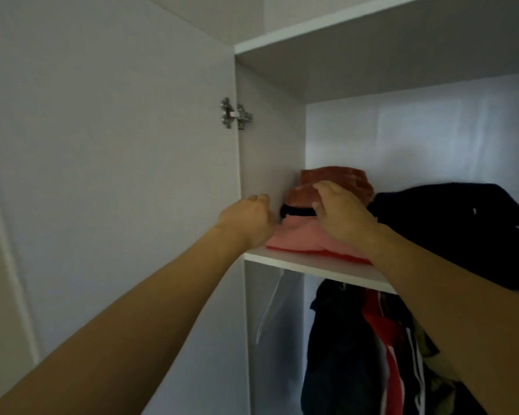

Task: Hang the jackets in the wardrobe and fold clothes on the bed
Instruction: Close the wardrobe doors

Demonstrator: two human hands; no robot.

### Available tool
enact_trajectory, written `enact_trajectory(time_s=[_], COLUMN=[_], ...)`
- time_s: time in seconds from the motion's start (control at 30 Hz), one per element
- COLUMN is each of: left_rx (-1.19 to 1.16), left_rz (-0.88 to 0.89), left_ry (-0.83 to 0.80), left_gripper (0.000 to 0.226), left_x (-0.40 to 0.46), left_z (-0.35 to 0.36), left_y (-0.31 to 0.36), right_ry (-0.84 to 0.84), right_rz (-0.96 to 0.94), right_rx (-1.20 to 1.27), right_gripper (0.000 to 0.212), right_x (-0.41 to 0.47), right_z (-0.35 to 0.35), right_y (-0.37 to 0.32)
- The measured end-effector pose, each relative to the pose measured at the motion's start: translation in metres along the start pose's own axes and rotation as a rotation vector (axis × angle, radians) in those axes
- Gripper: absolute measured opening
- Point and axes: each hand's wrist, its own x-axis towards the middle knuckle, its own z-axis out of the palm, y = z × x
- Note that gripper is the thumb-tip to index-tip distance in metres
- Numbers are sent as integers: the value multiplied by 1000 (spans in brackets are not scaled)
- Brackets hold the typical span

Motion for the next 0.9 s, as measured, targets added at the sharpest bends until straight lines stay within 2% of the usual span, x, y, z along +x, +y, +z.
enact_trajectory(time_s=[0.1,0.27,0.37,0.47,0.53,0.63,0.67,0.8,0.9], left_rx=[2,-38,-45,-93,8,230,217,-133,-175], left_rz=[-64,-169,-244,-456,-579,-504,-466,-412,-392], left_ry=[-28,-101,-267,-533,-602,-373,-295,-170,-56], left_gripper=[41,33,25,35,41,41,44,40,31], left_x=[-46,-120,-159,-196,-218,-235,-236,-241,-244], left_z=[-40,-97,-123,-144,-156,-159,-156,-140,-129], left_y=[-23,-66,-90,-117,-134,-160,-165,-166,-163], right_ry=[62,119,200,309,355,354,322,184,184], right_rz=[-97,-327,-443,-601,-678,-805,-825,-758,-745], right_rx=[-10,-59,-142,-262,-360,-543,-585,-700,-692], right_gripper=[40,53,60,72,81,75,69,51,44], right_x=[-7,-17,-19,-18,-18,-19,-21,-27,-37], right_z=[-17,-30,-35,-39,-39,-34,-31,-24,-38], right_y=[-53,-156,-214,-261,-289,-327,-338,-362,-357])
